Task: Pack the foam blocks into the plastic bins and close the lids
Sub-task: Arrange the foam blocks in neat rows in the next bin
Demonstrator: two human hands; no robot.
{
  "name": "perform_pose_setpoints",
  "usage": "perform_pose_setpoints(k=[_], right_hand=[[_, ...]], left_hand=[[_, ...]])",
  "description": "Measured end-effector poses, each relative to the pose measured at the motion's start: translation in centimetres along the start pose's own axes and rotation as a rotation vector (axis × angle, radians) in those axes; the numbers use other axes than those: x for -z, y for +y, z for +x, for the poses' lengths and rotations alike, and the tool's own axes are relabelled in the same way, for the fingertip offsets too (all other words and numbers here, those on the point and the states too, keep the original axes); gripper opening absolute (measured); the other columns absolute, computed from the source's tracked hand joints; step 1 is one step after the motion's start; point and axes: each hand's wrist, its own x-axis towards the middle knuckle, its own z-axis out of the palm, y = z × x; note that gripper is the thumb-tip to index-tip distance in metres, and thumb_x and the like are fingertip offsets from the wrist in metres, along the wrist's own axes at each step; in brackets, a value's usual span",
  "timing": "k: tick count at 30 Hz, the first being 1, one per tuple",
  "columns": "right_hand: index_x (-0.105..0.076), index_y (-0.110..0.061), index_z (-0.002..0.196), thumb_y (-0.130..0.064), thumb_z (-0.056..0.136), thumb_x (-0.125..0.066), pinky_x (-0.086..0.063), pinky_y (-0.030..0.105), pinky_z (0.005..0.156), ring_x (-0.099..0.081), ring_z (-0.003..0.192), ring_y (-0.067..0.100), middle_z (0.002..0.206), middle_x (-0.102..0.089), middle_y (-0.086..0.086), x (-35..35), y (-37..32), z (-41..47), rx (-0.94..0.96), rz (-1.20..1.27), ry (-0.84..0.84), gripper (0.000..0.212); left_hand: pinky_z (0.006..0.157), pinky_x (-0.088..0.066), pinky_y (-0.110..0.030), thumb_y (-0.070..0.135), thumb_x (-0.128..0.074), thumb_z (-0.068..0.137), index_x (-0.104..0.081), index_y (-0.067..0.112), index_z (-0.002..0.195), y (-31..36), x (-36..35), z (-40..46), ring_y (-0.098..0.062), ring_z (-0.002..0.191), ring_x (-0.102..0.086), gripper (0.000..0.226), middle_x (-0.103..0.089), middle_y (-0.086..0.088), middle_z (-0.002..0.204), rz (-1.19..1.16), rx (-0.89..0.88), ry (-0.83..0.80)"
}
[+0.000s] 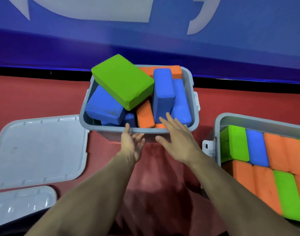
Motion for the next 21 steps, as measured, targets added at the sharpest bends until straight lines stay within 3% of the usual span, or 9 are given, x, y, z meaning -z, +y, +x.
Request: perform_pose_setpoints(k=[3, 5, 7, 11, 15, 18, 21], right_hand=[[-0.017, -0.038, 0.16, -0.05, 0.102, -0.048, -0.002, 0.039, 0.126, -0.003, 0.157, 0.016, 0.169, 0.002, -0.015, -0.9, -1.5, -1.5, 0.117, -0.123, -0.106, 0.068], [-0.017, -0.035, 0.161, -0.044, 0.104, -0.046, -0.002, 0.038, 0.126, -0.005, 0.157, 0.016, 0.17, 0.002, -0.013, -1.8, -2.4, -3.0, 0.181, -0.215, -0.177, 0.064], [-0.02, -0.033, 0.16, -0.04, 0.104, -0.047, -0.006, 0.037, 0.126, -0.013, 0.156, 0.017, 0.17, -0.002, -0.011, -2.3, -3.6, -4.5, 0.213, -0.229, -0.188, 0.063], [-0.023, -0.033, 0.159, -0.042, 0.102, -0.051, -0.027, 0.042, 0.119, -0.035, 0.146, 0.022, 0.169, -0.012, -0.011, -2.9, -6.6, -7.8, 0.2, -0.224, -0.134, 0.065], [-0.022, -0.034, 0.16, -0.045, 0.102, -0.049, -0.028, 0.042, 0.117, -0.036, 0.144, 0.026, 0.168, -0.015, -0.012, -3.4, -9.1, -11.7, 0.183, -0.291, -0.16, 0.065], [-0.026, -0.033, 0.159, -0.045, 0.102, -0.05, -0.034, 0.041, 0.115, -0.043, 0.14, 0.027, 0.167, -0.02, -0.011, -3.7, -10.6, -13.9, 0.182, -0.28, -0.169, 0.063], [-0.034, -0.033, 0.155, -0.048, 0.101, -0.049, -0.042, 0.04, 0.107, -0.047, 0.137, 0.023, 0.162, -0.03, -0.014, -3.7, -12.0, -15.3, 0.173, -0.259, -0.134, 0.058]], left_hand=[[0.081, -0.046, -0.031, 0.054, -0.051, 0.099, -0.056, 0.015, 0.131, -1.9, 3.4, -3.3, -0.017, 0.117, -0.063, 0.051, -0.065, 0.001, 0.102, 0.011, 0.038, 0.04], [0.077, -0.044, -0.031, 0.054, -0.053, 0.098, -0.06, 0.017, 0.105, -3.0, 5.5, -5.9, -0.019, 0.118, -0.063, 0.038, -0.057, 0.005, 0.075, 0.011, 0.077, 0.075], [0.074, -0.041, -0.031, 0.053, -0.053, 0.098, -0.053, 0.02, 0.085, -3.9, 7.1, -8.4, -0.019, 0.106, -0.064, 0.036, -0.057, 0.006, 0.063, 0.017, 0.104, 0.107], [0.074, -0.04, -0.031, 0.056, -0.047, 0.1, -0.059, 0.018, 0.089, -5.7, 10.2, -12.6, -0.014, 0.087, -0.062, 0.041, -0.073, 0.0, 0.082, 0.035, 0.127, 0.113], [0.068, -0.041, -0.031, 0.063, -0.048, 0.096, -0.065, 0.01, 0.099, -7.2, 13.7, -15.6, -0.019, 0.08, -0.06, 0.056, -0.068, -0.006, 0.083, 0.069, 0.137, 0.145], [0.074, -0.049, -0.034, 0.074, -0.053, 0.087, -0.067, 0.006, 0.117, -8.6, 16.6, -17.1, -0.025, 0.098, -0.066, 0.075, -0.07, -0.013, 0.109, 0.08, 0.171, 0.153], [0.093, -0.057, -0.046, 0.088, -0.066, 0.055, -0.068, 0.007, 0.122, -10.2, 19.0, -17.9, -0.037, 0.113, -0.067, 0.104, -0.071, -0.02, 0.12, 0.038, 0.216, 0.195]])
